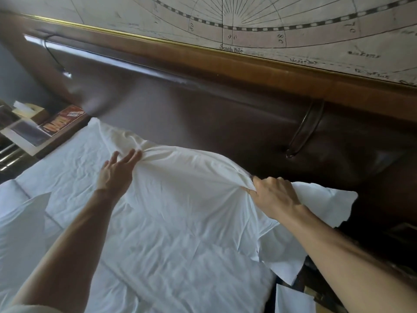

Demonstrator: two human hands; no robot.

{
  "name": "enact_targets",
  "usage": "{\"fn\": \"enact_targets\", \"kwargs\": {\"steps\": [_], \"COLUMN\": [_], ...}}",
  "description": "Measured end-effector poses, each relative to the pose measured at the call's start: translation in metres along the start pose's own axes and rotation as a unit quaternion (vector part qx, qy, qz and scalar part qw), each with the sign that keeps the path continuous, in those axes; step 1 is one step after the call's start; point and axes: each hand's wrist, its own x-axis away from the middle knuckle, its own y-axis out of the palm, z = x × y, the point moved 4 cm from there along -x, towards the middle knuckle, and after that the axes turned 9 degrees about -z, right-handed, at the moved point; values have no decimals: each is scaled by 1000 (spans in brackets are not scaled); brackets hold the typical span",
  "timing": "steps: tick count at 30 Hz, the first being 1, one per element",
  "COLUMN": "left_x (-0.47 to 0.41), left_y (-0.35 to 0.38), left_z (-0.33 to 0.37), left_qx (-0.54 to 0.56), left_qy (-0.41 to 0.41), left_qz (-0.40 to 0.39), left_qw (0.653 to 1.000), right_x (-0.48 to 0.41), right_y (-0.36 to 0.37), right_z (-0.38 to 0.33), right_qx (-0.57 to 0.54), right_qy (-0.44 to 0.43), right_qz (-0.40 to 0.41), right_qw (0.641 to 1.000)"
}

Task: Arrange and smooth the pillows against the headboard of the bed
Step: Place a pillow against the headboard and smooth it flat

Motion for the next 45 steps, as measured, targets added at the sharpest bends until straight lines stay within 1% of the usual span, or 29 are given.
{"fn": "enact_targets", "kwargs": {"steps": [5, 7, 9, 11, 14, 17, 19, 22, 24, 29, 32, 35, 37, 38, 42, 43, 45], "left_x": [-40, -49, -55, -52, -46, -45, -48, -49, -48, -35, -37, -42, -48, -49, -48, -47, -47], "left_y": [42, 62, 81, 96, 105, 103, 104, 120, 130, 140, 122, 100, 90, 89, 108, 115, 122], "left_z": [-4, 6, 32, 68, 117, 163, 192, 224, 231, 230, 230, 233, 241, 247, 277, 282, 284], "left_qx": [1, 21, 51, 78, 118, 101, 77, 60, 61, 76, 85, 102, 104, 96, 43, 39, 45], "left_qy": [-50, -48, 9, 76, 113, 193, 223, 220, 220, 227, 227, 257, 266, 266, 253, 247, 229], "left_qz": [-47, -65, -76, -80, -87, -23, 2, 11, 31, 126, 166, 203, 191, 169, 37, 27, 37], "left_qw": [998, 996, 996, 991, 983, 976, 972, 973, 973, 963, 956, 939, 939, 944, 966, 968, 972], "right_x": [-33, -40, -44, -49, -49, -33, -17, 3, 12, 18, 19, 13, 11, 13, 21, 20, 17], "right_y": [21, 40, 59, 70, 72, 75, 84, 101, 109, 98, 78, 64, 65, 67, 89, 94, 100], "right_z": [-5, -8, -12, -11, 5, 29, 45, 59, 59, 48, 53, 66, 77, 82, 93, 95, 98], "right_qx": [-23, -39, -57, -56, -49, -49, -32, -19, -30, -115, -162, -222, -224, -210, -140, -138, -150], "right_qy": [41, 56, 80, 95, 100, 81, 76, 126, 156, 99, 81, 84, 91, 93, 110, 124, 156], "right_qz": [-44, -67, -79, -63, -30, 40, 66, 44, 41, 64, 75, 102, 90, 80, 47, 42, 35], "right_qw": [998, 995, 992, 992, 993, 995, 994, 991, 986, 986, 981, 966, 966, 970, 983, 982, 976]}}
